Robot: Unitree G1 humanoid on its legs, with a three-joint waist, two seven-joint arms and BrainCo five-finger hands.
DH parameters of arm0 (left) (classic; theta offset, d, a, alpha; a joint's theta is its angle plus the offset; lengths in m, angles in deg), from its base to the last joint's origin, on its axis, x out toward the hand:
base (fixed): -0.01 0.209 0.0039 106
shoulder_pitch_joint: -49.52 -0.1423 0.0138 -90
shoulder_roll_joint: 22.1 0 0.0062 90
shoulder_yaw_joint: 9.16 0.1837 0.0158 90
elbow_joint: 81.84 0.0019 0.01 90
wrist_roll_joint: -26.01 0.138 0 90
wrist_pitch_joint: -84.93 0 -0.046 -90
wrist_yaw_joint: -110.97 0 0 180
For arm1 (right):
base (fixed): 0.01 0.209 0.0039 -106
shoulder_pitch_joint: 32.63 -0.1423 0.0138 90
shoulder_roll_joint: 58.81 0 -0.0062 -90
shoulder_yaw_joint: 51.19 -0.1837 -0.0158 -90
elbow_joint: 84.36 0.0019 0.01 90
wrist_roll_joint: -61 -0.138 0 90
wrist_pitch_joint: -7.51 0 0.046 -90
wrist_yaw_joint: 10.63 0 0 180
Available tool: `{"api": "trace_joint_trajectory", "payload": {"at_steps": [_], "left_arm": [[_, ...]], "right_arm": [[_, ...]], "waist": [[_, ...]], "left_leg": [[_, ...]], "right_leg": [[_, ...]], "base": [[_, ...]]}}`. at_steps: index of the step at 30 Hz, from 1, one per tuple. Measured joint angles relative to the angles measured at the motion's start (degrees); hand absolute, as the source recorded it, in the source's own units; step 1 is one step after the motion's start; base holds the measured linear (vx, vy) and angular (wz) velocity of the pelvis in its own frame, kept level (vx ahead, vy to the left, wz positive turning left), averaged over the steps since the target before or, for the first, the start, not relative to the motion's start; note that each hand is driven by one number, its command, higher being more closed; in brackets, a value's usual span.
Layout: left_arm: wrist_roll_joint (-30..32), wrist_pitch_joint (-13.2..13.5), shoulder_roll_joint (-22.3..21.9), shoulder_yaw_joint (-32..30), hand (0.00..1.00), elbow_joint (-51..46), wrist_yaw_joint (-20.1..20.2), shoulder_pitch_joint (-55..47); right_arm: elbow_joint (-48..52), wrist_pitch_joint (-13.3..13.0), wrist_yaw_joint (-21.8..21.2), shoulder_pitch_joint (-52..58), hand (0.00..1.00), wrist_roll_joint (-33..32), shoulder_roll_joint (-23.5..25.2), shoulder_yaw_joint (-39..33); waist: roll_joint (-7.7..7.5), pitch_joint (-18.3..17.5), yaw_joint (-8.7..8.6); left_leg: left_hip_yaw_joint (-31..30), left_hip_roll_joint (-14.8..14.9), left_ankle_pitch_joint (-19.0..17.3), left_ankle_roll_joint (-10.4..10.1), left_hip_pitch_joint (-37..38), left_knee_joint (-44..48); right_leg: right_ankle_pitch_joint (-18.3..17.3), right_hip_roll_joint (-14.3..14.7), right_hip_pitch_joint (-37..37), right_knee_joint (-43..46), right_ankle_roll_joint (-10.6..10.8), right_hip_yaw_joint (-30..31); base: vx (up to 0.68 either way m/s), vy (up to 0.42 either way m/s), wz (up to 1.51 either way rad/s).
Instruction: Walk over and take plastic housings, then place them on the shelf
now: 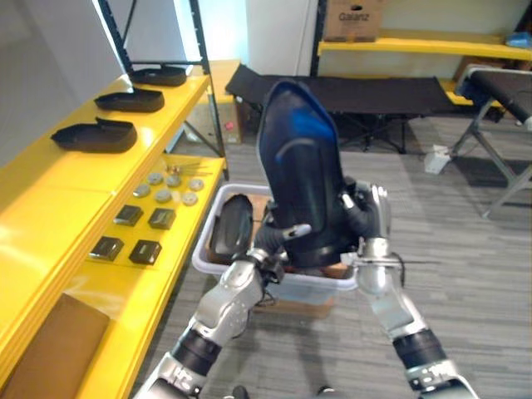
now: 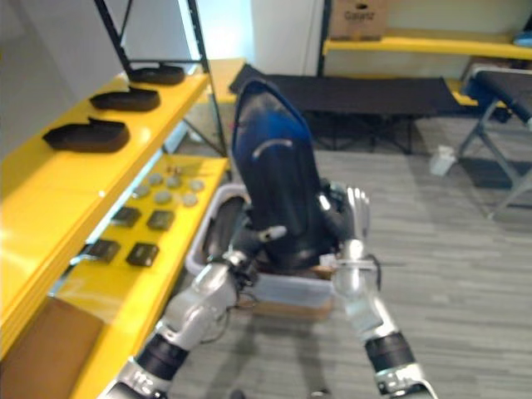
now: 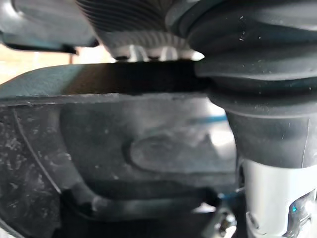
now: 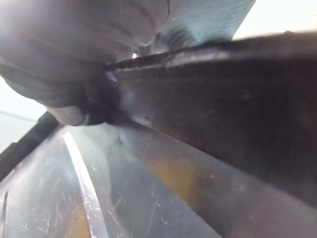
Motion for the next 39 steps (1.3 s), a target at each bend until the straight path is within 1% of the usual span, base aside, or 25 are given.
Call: {"api": "trace_joint_trajectory", "payload": {"at_steps": [1, 3, 5, 8, 13, 18, 21, 26, 28, 29, 30, 32, 33, 35, 37, 38, 39], "left_arm": [[-1.7, 0.0, 0.0, 0.0, 1.00, 0.1, -0.3, -0.1], [-2.1, 0.2, 0.0, 0.1, 1.00, 0.2, -0.6, -0.3], [-4.0, 0.4, 0.0, 0.2, 1.00, 0.8, -0.7, -0.3], [-4.1, 2.1, 0.0, 0.2, 1.00, 3.0, -2.1, -0.9], [-4.0, 2.3, 0.2, 0.2, 1.00, 3.2, -2.5, -1.8], [-4.3, 2.3, 1.2, 0.3, 1.00, 3.3, -1.9, -1.9], [-6.0, 2.4, 1.3, 0.9, 1.00, 4.3, -1.9, -2.0], [-6.0, 2.9, 1.3, 1.3, 1.00, 4.4, -1.9, -3.6], [-6.0, 3.7, 1.5, 1.7, 1.00, 4.4, -1.8, -3.9], [-6.0, 4.5, 1.9, 2.3, 1.00, 4.4, -1.7, -3.9], [-6.0, 4.5, 2.0, 2.4, 1.00, 4.4, -1.7, -3.9], [-6.0, 5.2, 2.1, 2.5, 1.00, 4.4, -1.7, -3.9], [-6.0, 5.6, 2.4, 2.6, 1.00, 4.4, -1.7, -3.9], [-5.5, 6.4, 2.9, 2.8, 1.00, 4.3, -1.8, -4.0], [-1.9, 7.8, 2.9, 2.7, 1.00, 3.5, -2.6, -4.6], [-0.8, 8.0, 2.9, 2.7, 1.00, 3.0, -3.1, -4.8], [2.9, 8.5, 2.9, 2.7, 1.00, 1.9, -4.9, -4.9]], "right_arm": [[0.0, 0.0, 0.0, 0.2, 1.00, 0.0, 0.0, 0.2], [0.0, 0.0, 0.0, 0.3, 1.00, 0.0, 0.0, 0.5], [0.0, 0.0, -0.1, 0.5, 1.00, 0.0, 0.0, 0.7], [0.0, 0.0, -0.2, 1.8, 1.00, -1.0, 0.7, 1.9], [0.0, 0.0, 0.0, 2.5, 1.00, -1.1, 1.2, 2.8], [0.2, -0.3, 0.0, 2.6, 1.00, -1.2, 1.4, 3.6], [0.2, -0.3, -0.2, 3.0, 1.00, -2.2, 1.3, 4.3], [0.3, -0.3, -0.3, 4.0, 1.00, -2.5, 1.4, 5.6], [0.3, -0.3, -0.4, 4.1, 1.00, -2.5, 1.4, 5.6], [0.3, -0.3, -0.4, 4.1, 0.00, -2.8, 1.4, 5.6], [0.3, -0.4, -0.4, 4.1, 0.00, -2.9, 1.4, 5.6], [0.4, -1.6, -0.6, 4.3, 0.00, -4.6, 1.3, 6.2], [0.7, -2.4, -1.5, 4.5, 0.00, -5.9, 1.4, 6.5], [1.1, -3.3, -2.8, 4.7, 0.00, -8.4, 1.5, 6.9], [2.3, -3.6, -4.9, 5.0, 0.00, -12.2, 1.7, 7.6], [2.8, -3.7, -5.2, 5.0, 0.00, -12.7, 1.7, 7.7], [3.4, -3.7, -5.7, 5.1, 0.00, -13.7, 1.9, 7.9]], "waist": [[-0.01, 0.0, 0.02], [-0.03, 0.0, 0.00], [-0.19, -0.1, 0.00], [-1.16, -1.1, -0.01], [-1.96, -1.7, -0.06], [-2.03, -1.7, -0.05], [-2.20, -1.9, -0.09], [-2.59, -2.1, -0.14], [-2.68, -2.2, -0.12], [-2.68, -2.2, -0.12], [-2.68, -2.2, -0.11], [-2.68, -2.2, -0.15], [-2.68, -2.2, -0.19], [-2.68, -2.2, -0.13], [-2.70, -2.2, -0.13], [-2.71, -2.2, -0.12], [-2.70, -2.2, -0.11]], "left_leg": [[0.0, 0.0, 0.0, 0.0, 0.0, 0.0], [0.0, 0.1, 0.1, -0.1, 0.0, 0.0], [0.0, 0.1, 0.1, -0.1, 0.0, 0.0], [0.0, 0.4, 0.1, -0.2, -0.1, 0.0], [0.2, 0.4, 0.1, -0.2, -0.1, 0.0], [1.1, 0.4, 0.1, -0.2, 0.1, 0.0], [1.3, 0.4, 0.1, -0.2, 0.1, 0.0], [1.4, 0.4, 0.1, -0.2, 0.1, 0.0], [1.4, 0.4, 0.1, -0.2, 0.0, 0.0], [1.4, 0.4, 0.1, -0.2, 0.1, 0.0], [1.4, 0.4, 0.1, -0.2, 0.1, 0.0], [1.4, 0.4, 0.1, -0.2, 0.1, 0.0], [1.5, 0.5, 0.1, -0.2, 0.1, 0.0], [1.7, 0.4, 0.1, -0.2, 0.1, 0.0], [2.0, 0.4, 0.1, -0.2, 0.2, 0.0], [2.1, 0.4, 0.1, -0.2, 0.2, 0.0], [2.1, 0.3, 0.1, -0.2, 0.2, 0.0]], "right_leg": [[0.1, 0.1, 0.1, -0.4, -0.1, 0.0], [0.3, 0.1, 0.2, -0.7, -0.1, 0.0], [0.4, 0.1, 0.4, -1.0, -0.2, 0.0], [1.0, 0.4, 0.9, -2.4, -0.3, 0.0], [1.2, 0.4, 0.8, -2.5, -0.3, 0.2], [1.5, 0.5, 0.7, -2.7, -0.5, 1.2], [1.8, 0.5, 0.8, -3.4, -0.8, 1.4], [1.9, 0.5, 0.7, -3.5, -0.8, 1.5], [2.0, 0.5, 0.7, -3.5, -0.7, 1.5], [2.1, 0.5, 0.8, -3.5, -0.6, 1.5], [2.1, 0.5, 0.8, -3.5, -0.6, 1.5], [2.1, 0.6, 0.8, -3.6, -0.6, 1.5], [2.1, 0.6, 0.8, -3.7, -0.6, 1.6], [2.3, 0.7, 0.7, -3.7, -0.5, 1.7], [2.3, 0.9, 0.6, -3.6, -0.5, 1.9], [2.3, 0.9, 0.6, -3.5, -0.5, 1.9], [2.3, 0.9, 0.5, -3.4, -0.5, 2.0]], "base": [[0.00, 0.000, 0.00], [0.00, 0.000, 0.00], [0.00, 0.000, 0.00], [0.02, 0.008, -0.01], [0.01, 0.005, -0.01], [-0.01, 0.027, -0.09], [-0.01, 0.014, -0.04], [0.00, 0.000, 0.00], [0.00, 0.000, 0.00], [0.00, 0.000, 0.00], [0.00, 0.000, 0.00], [0.00, 0.000, 0.00], [0.00, 0.000, 0.00], [0.00, 0.003, -0.02], [0.01, 0.012, -0.06], [0.00, 0.026, -0.04], [-0.01, 0.028, -0.03]]}}
